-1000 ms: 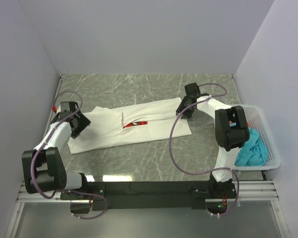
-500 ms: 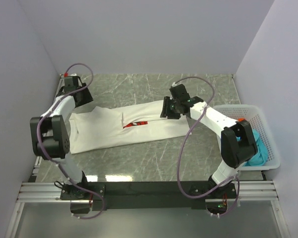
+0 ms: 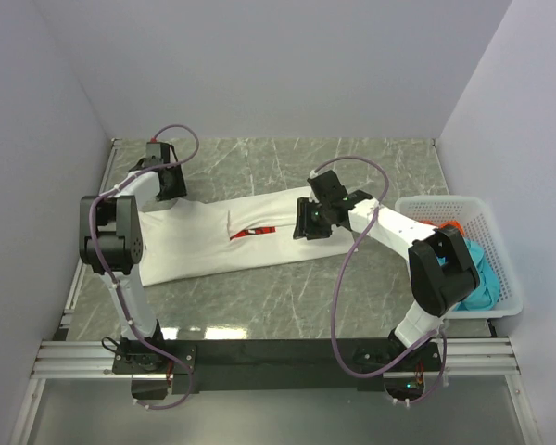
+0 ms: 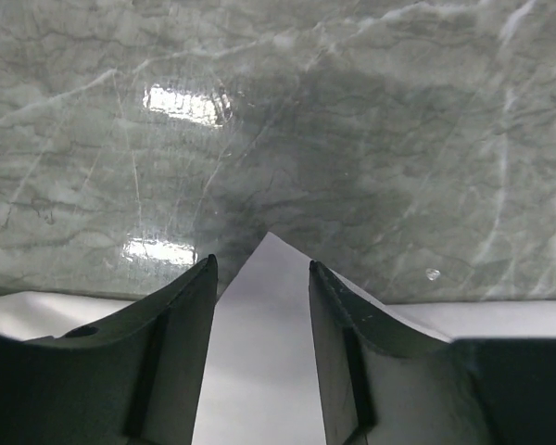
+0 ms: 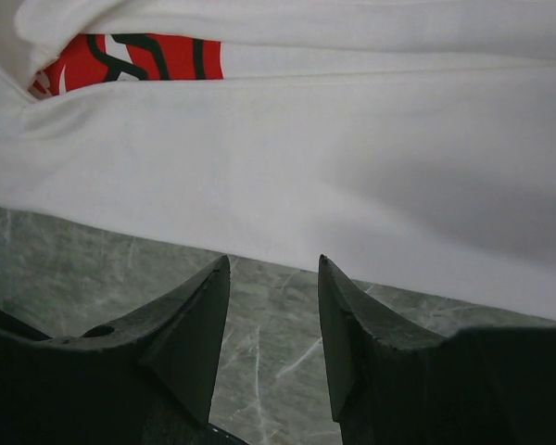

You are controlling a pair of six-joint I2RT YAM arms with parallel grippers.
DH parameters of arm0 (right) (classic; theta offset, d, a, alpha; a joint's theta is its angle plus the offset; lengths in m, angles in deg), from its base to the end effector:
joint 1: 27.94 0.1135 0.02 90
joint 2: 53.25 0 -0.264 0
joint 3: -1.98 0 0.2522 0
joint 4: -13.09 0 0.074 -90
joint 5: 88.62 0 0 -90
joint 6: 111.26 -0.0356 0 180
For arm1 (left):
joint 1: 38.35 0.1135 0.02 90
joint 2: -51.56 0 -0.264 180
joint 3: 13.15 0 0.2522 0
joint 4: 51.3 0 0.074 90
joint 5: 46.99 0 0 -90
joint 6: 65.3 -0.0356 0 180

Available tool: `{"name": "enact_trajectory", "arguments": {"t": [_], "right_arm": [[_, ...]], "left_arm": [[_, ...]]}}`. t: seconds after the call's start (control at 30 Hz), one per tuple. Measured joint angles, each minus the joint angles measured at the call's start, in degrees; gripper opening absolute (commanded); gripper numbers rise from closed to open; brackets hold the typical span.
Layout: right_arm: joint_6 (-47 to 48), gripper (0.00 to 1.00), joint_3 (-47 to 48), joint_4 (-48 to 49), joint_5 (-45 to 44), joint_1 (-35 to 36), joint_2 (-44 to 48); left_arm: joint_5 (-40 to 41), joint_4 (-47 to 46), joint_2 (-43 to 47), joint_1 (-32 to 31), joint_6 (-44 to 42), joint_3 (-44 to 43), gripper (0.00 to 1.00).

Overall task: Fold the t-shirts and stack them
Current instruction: Fold the tshirt

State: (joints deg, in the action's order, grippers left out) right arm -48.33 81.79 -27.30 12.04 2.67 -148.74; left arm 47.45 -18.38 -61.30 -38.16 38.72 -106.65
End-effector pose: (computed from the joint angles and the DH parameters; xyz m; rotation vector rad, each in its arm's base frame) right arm 0.2969 0.1833 0.2177 -0.1570 2.6421 0.6055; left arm 0.4275 0.0042 0.1865 -0.3392 2.4561 -0.0066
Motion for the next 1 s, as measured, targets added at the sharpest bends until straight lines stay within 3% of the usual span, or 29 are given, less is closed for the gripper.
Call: {"name": "enact_trajectory", "arguments": {"t": [0.27,0.33,0.43,0.67,1.0], "right_arm": [[0.2,0.5,-1.6,0.4,1.0,0.0,0.1],[0.2,0.5,-1.8,0.4,1.0,0.0,0.2],[0.4,0.5,-1.9,0.4,1.0,0.0,0.2],[0.8,0.5,-1.9,0.4,1.1,0.0,1.0],[0.8,0.5,-3.4,0.5,1.2,0.0,2.4]], "left_arm": [[1.0,0.1,-3.4,-1.6,0.0,-0.7,0.43],[1.4,0.2,-3.9,-1.9,0.1,-1.0,0.36],[2.0,0.2,-4.8,-2.2,0.0,-2.0,0.34],[3.7,-0.1,-5.1,-2.3,-0.2,-2.3,0.01],[4.5,2.4,-2.4,-3.0,-0.4,-2.2,0.01]]}}
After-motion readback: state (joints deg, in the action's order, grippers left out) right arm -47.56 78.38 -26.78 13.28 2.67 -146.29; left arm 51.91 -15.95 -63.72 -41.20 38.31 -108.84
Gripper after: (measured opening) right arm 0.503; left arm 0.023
